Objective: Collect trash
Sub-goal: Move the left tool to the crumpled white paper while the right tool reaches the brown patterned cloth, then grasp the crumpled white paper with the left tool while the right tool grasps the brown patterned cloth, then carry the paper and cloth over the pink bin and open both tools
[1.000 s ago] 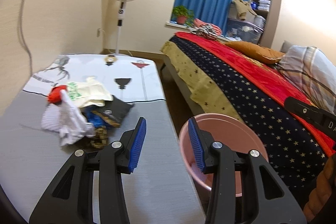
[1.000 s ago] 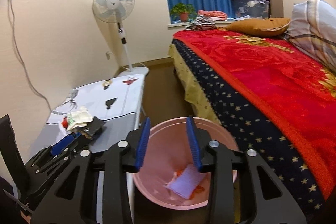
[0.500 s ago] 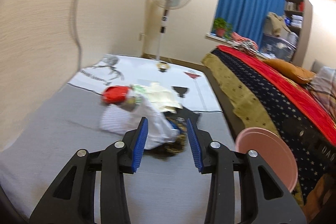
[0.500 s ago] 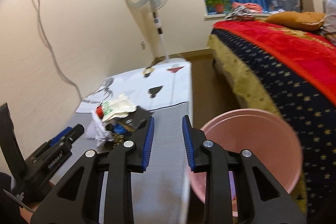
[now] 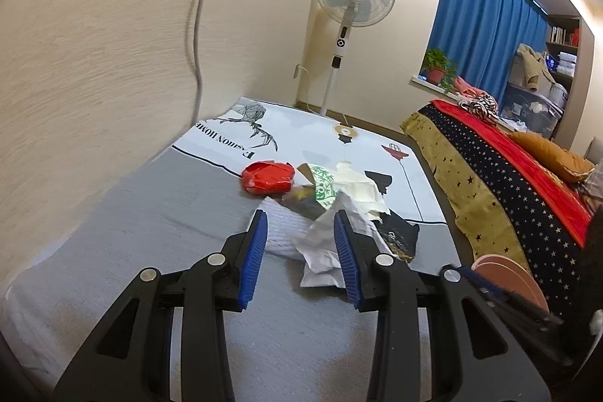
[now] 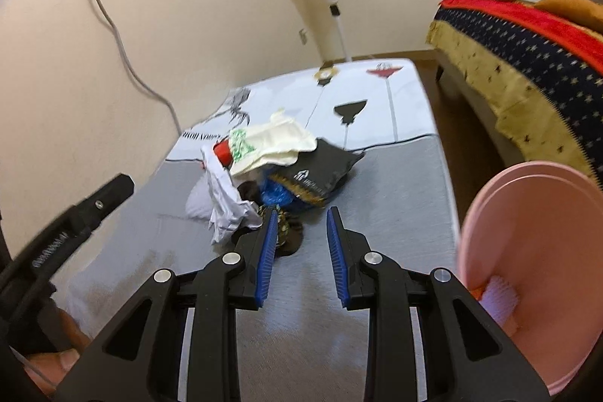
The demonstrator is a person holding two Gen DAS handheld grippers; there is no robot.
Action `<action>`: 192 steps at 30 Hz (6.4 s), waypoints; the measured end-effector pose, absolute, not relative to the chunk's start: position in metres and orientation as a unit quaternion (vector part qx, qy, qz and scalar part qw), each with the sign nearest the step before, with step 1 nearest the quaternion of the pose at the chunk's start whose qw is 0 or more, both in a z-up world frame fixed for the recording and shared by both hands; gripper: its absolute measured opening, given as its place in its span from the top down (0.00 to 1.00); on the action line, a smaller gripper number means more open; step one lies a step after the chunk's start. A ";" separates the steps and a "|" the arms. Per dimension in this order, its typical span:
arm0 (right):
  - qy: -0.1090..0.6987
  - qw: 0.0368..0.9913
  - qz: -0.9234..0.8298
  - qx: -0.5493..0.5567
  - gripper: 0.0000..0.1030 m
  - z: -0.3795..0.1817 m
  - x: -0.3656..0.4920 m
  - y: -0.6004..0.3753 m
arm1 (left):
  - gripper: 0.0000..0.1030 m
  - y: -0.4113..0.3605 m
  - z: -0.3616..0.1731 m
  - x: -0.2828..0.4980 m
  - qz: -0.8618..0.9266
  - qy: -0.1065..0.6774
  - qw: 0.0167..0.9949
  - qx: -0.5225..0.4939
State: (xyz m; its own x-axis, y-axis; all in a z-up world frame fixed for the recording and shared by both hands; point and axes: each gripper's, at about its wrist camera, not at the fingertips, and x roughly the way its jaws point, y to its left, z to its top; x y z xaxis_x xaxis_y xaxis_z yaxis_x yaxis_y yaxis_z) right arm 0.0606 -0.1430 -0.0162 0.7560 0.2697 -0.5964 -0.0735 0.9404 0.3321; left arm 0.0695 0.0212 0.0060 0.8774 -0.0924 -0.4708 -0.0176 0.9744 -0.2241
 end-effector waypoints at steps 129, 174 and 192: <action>0.267 0.951 -0.078 0.138 0.98 0.074 -0.046 -0.275 | 0.91 -0.114 0.014 0.035 -0.231 0.278 0.931 -0.043; 0.299 0.920 -0.197 0.158 0.71 0.053 -0.041 -0.336 | 0.62 -0.213 -0.028 0.061 -0.336 0.328 0.883 -0.026; 0.275 0.934 -0.172 0.151 0.56 0.060 -0.046 -0.319 | 0.62 -0.173 -0.017 0.058 -0.291 0.309 0.905 -0.035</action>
